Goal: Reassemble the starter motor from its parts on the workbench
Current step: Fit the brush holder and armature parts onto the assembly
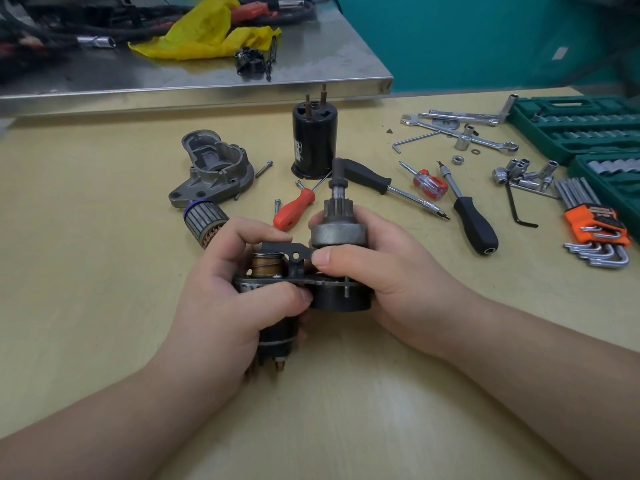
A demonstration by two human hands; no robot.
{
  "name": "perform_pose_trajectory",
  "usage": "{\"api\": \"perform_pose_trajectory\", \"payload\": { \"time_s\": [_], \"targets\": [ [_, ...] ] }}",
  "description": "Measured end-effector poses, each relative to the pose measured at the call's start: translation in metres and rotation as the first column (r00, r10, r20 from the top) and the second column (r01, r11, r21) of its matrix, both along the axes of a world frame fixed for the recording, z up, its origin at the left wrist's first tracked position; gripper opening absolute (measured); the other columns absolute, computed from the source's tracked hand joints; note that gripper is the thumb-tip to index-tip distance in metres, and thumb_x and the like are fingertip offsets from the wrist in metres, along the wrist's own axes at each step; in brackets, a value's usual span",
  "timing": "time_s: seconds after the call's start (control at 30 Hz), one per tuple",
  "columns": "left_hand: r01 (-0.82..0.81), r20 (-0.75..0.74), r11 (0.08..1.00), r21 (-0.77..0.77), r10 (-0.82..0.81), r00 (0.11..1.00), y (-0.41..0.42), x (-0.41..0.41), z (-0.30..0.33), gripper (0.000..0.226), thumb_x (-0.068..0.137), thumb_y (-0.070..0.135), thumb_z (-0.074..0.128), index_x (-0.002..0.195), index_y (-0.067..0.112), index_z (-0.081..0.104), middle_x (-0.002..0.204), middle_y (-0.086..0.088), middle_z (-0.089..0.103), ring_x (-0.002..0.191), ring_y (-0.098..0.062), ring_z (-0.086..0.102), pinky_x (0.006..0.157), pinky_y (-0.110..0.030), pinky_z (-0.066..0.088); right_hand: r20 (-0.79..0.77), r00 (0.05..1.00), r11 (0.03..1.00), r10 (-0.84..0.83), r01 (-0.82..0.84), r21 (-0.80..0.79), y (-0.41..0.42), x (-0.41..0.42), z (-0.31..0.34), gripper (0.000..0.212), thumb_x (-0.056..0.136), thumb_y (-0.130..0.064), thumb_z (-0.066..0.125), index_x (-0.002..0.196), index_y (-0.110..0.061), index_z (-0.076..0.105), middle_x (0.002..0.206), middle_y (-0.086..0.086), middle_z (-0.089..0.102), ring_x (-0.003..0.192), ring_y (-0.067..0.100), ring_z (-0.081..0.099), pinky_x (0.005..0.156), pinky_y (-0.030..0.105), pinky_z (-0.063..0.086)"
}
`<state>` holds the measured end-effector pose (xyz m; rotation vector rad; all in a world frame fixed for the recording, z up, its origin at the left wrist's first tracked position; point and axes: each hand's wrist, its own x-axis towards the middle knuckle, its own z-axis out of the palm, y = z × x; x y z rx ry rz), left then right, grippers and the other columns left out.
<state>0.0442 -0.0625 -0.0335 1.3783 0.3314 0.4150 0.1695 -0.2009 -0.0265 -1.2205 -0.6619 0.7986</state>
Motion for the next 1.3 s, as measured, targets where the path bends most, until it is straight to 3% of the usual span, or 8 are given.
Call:
{"api": "perform_pose_trajectory", "payload": {
  "time_s": [0.27, 0.47, 0.63, 0.73, 0.9, 1.07, 1.2, 1.3],
  "targets": [
    [0.002, -0.007, 1.0, -0.013, -0.002, 1.0, 0.001, 0.001, 0.0, 0.047, 0.048, 0.02, 0.084, 0.093, 0.027, 0.069, 0.089, -0.008, 0.069, 0.058, -0.03, 0.064, 0.053, -0.043, 0.057, 0.088, 0.996, 1.0, -0.012, 0.014, -0.027, -0.005, 0.013, 0.003, 0.022, 0.077, -0.037, 0.077, 0.098, -0.044, 0.078, 0.095, -0.012, 0.075, 0.091, 0.01, 0.073, 0.075, 0.025, 0.059],
    [-0.021, -0.02, 0.999, -0.025, 0.02, 1.0, 0.006, 0.0, 0.002, 0.048, 0.047, 0.02, 0.083, 0.093, 0.026, 0.07, 0.089, -0.009, 0.07, 0.057, -0.032, 0.062, 0.052, -0.046, 0.058, -0.029, 0.942, 0.942, -0.335, 0.336, 0.029, -0.011, 0.047, 0.007, 0.031, 0.081, -0.034, 0.077, 0.105, -0.015, 0.077, 0.088, 0.008, 0.067, 0.087, 0.024, 0.072, 0.077, 0.038, 0.062],
    [-0.026, -0.027, 1.0, 0.0, 0.026, 0.999, 0.014, -0.003, 0.002, 0.049, 0.048, 0.021, 0.083, 0.095, 0.026, 0.07, 0.084, -0.005, 0.069, 0.056, -0.032, 0.06, 0.051, -0.05, 0.058, 0.287, 0.844, 0.846, -0.452, 0.508, -0.164, -0.012, 0.075, 0.011, 0.015, 0.092, -0.012, 0.071, 0.103, -0.02, 0.076, 0.085, -0.002, 0.072, 0.083, 0.016, 0.074, 0.077, 0.041, 0.065],
    [-0.005, -0.049, 0.998, 0.058, 0.008, 0.999, 0.019, -0.003, 0.002, 0.052, 0.049, 0.022, 0.084, 0.099, 0.025, 0.069, 0.085, -0.009, 0.07, 0.058, -0.032, 0.062, 0.051, -0.053, 0.059, 0.541, 0.763, 0.804, -0.354, 0.544, -0.24, 0.002, 0.09, 0.025, 0.021, 0.097, -0.01, 0.068, 0.097, -0.03, 0.075, 0.085, -0.007, 0.075, 0.079, 0.009, 0.073, 0.069, 0.029, 0.062],
    [0.026, -0.089, 0.993, 0.113, -0.015, 0.996, 0.021, -0.003, 0.002, 0.056, 0.051, 0.023, 0.086, 0.105, 0.025, 0.069, 0.093, -0.015, 0.07, 0.062, -0.031, 0.065, 0.051, -0.064, 0.058, 0.875, 0.483, 0.777, 0.025, 0.542, -0.321, 0.031, 0.112, 0.053, 0.022, 0.1, -0.018, 0.064, 0.112, -0.031, 0.076, 0.095, -0.015, 0.071, 0.089, 0.004, 0.066, 0.076, 0.016, 0.051],
    [0.08, -0.141, 0.989, 0.128, -0.062, 0.988, 0.021, -0.002, 0.002, 0.06, 0.055, 0.02, 0.086, 0.112, 0.026, 0.068, 0.085, -0.012, 0.072, 0.058, -0.03, 0.064, 0.051, -0.053, 0.058, 0.897, 0.344, 0.755, 0.276, 0.501, -0.424, 0.059, 0.118, 0.07, 0.027, 0.1, -0.018, 0.061, 0.115, -0.033, 0.078, 0.096, -0.016, 0.067, 0.092, 0.006, 0.064, 0.086, 0.023, 0.05],
    [0.115, -0.134, 0.975, 0.188, -0.091, 0.987, 0.018, -0.004, 0.003, 0.057, 0.057, 0.022, 0.084, 0.111, 0.029, 0.069, 0.088, -0.011, 0.074, 0.063, -0.021, 0.064, 0.052, -0.037, 0.055, 0.861, 0.263, 0.755, 0.435, 0.415, -0.508, 0.086, 0.116, 0.073, 0.023, 0.099, -0.023, 0.063, 0.111, -0.034, 0.08, 0.083, -0.024, 0.064, 0.073, -0.014, 0.061, 0.068, 0.009, 0.042],
    [0.125, -0.133, 0.97, 0.21, -0.098, 0.986, 0.016, -0.004, 0.003, 0.054, 0.059, 0.017, 0.083, 0.11, 0.031, 0.069, 0.091, -0.011, 0.073, 0.064, -0.02, 0.062, 0.054, -0.033, 0.053, 0.833, 0.21, 0.748, 0.511, 0.368, -0.552, 0.109, 0.108, 0.073, 0.025, 0.1, -0.022, 0.062, 0.113, -0.033, 0.079, 0.085, -0.024, 0.066, 0.066, -0.02, 0.06, 0.063, 0.009, 0.04]
  ]
}}
